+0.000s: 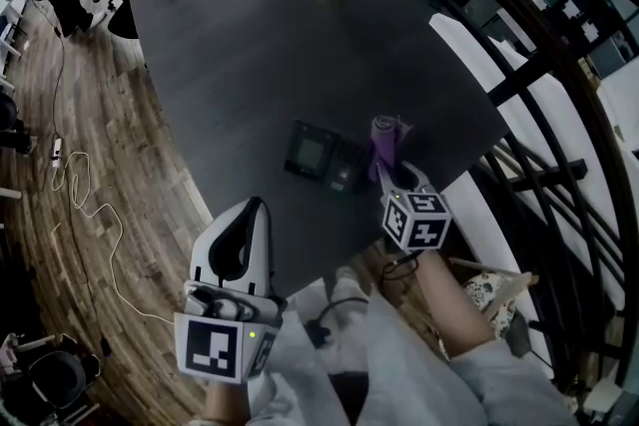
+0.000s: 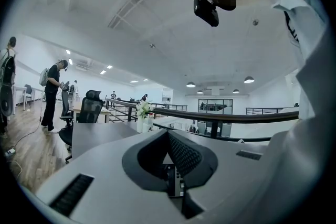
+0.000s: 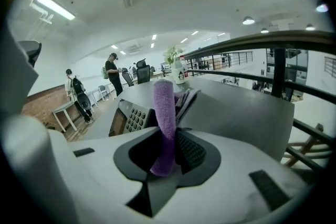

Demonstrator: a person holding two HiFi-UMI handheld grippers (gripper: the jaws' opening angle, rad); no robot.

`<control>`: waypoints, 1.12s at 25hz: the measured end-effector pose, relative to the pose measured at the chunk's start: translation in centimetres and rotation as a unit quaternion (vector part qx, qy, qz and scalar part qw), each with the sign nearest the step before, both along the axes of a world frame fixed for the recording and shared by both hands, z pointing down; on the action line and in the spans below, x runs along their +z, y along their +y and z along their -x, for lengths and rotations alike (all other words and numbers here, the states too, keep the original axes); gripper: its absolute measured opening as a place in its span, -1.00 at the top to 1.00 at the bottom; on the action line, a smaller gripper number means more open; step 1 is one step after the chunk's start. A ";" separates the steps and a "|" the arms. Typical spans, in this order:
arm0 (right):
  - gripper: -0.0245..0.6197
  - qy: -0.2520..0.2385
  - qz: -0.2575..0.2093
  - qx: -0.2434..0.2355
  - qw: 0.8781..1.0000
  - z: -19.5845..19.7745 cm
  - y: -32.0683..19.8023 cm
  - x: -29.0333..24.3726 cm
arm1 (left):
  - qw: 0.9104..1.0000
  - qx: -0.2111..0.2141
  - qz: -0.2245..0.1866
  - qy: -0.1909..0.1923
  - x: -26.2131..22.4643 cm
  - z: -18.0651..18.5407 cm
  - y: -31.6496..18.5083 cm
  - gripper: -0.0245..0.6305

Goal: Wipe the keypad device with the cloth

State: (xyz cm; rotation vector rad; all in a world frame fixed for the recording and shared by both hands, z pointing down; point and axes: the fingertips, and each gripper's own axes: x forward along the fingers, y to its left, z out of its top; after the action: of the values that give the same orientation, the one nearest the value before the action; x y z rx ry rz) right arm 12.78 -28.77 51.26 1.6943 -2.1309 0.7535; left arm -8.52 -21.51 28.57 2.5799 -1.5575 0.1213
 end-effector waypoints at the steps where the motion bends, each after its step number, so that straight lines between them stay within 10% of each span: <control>1: 0.66 -0.007 0.006 0.003 1.000 0.1 0.4 0.3 | 1.000 0.000 0.001 0.000 0.0 0.0 0.0 0.89; 28: 0.66 -0.105 0.102 -0.027 0.989 4.6 9.7 2.4 | 1.000 -0.002 -0.009 0.013 -1.0 -0.6 0.5 0.89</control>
State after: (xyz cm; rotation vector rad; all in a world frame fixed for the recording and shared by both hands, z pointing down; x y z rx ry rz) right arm 8.14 -19.02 53.70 1.5024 -2.1381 1.1366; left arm -7.96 -21.04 27.62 2.5814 -1.5607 0.0744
